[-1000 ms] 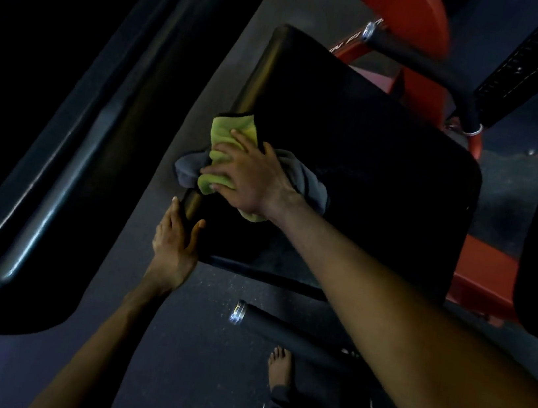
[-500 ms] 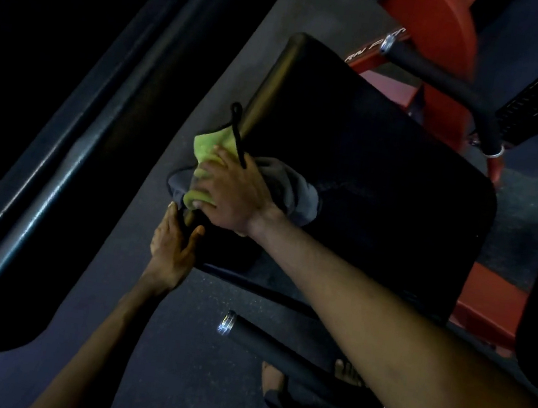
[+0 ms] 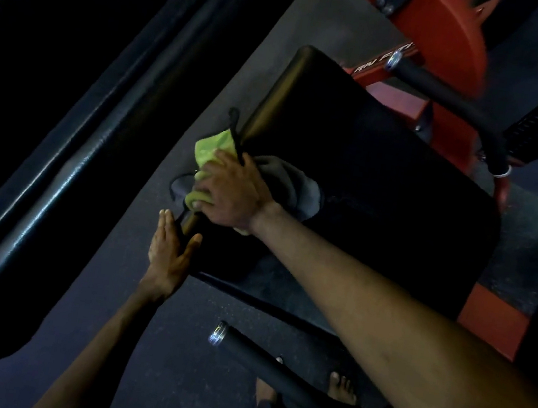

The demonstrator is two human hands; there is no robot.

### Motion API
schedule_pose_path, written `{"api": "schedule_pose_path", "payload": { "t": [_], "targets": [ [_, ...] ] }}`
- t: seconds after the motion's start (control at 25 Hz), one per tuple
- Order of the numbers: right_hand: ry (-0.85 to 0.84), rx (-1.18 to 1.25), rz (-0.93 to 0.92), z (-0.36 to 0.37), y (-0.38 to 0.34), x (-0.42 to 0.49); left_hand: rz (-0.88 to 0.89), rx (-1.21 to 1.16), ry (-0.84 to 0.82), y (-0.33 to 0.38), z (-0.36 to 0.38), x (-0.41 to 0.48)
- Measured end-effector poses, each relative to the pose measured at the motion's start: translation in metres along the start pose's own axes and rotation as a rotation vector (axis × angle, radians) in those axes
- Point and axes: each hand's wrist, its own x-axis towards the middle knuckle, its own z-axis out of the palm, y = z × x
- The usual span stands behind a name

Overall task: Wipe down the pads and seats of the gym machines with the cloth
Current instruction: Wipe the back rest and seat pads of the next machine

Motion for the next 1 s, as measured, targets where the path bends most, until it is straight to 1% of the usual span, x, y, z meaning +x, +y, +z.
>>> {"api": "schedule_pose_path", "payload": {
  "t": [0.08, 0.12, 0.16, 0.24, 0.28, 0.32, 0.44, 0.48, 0.52, 0.6, 0.72, 0.84, 0.88, 0.92, 1.0],
  "targets": [
    [-0.044, 0.022, -0.1, 0.0, 0.009, -0.003, -0.012, -0.01, -0.008, 0.001, 0.001, -0.001],
    [-0.044, 0.024, -0.087, -0.001, 0.014, 0.001, -0.006, -0.011, -0.003, 0.003, 0.001, -0.002],
    [-0.035, 0.011, -0.031, -0.005, 0.018, 0.007, 0.005, -0.018, 0.005, 0.003, 0.0, -0.003],
    [-0.003, -0.055, 0.14, -0.013, 0.022, 0.024, 0.016, -0.037, 0.019, 0.004, -0.002, -0.002],
    [0.002, -0.096, 0.181, -0.014, 0.021, 0.029, 0.016, -0.035, 0.02, 0.005, -0.003, -0.003],
    [-0.003, -0.124, 0.154, -0.011, 0.015, 0.031, 0.011, -0.029, 0.018, 0.005, -0.002, -0.003],
    [-0.031, -0.139, -0.105, 0.002, 0.003, 0.022, -0.003, -0.013, 0.021, 0.002, -0.001, -0.002],
    [-0.014, -0.119, -0.136, 0.004, 0.006, 0.018, 0.003, -0.003, 0.023, 0.002, 0.0, -0.002],
    [0.011, -0.098, -0.128, 0.006, 0.012, 0.017, 0.008, 0.007, 0.017, 0.002, 0.0, -0.002],
    [0.075, -0.028, -0.023, 0.005, 0.03, 0.018, 0.013, 0.022, 0.004, 0.002, -0.002, 0.001],
    [0.169, 0.013, 0.164, -0.002, 0.053, 0.025, 0.104, 0.04, 0.004, 0.003, -0.005, 0.0],
    [0.17, 0.024, 0.385, -0.003, 0.045, 0.033, 0.136, 0.091, -0.029, 0.006, -0.004, 0.003],
    [0.174, 0.006, 0.396, -0.002, 0.036, 0.032, 0.127, 0.116, -0.015, 0.008, 0.0, 0.005],
    [0.186, -0.025, 0.337, 0.002, 0.028, 0.029, 0.11, 0.134, 0.009, 0.009, 0.003, 0.008],
    [0.191, -0.032, 0.147, 0.007, 0.019, 0.011, 0.051, 0.156, 0.038, 0.017, 0.007, 0.011]
  ]
}}
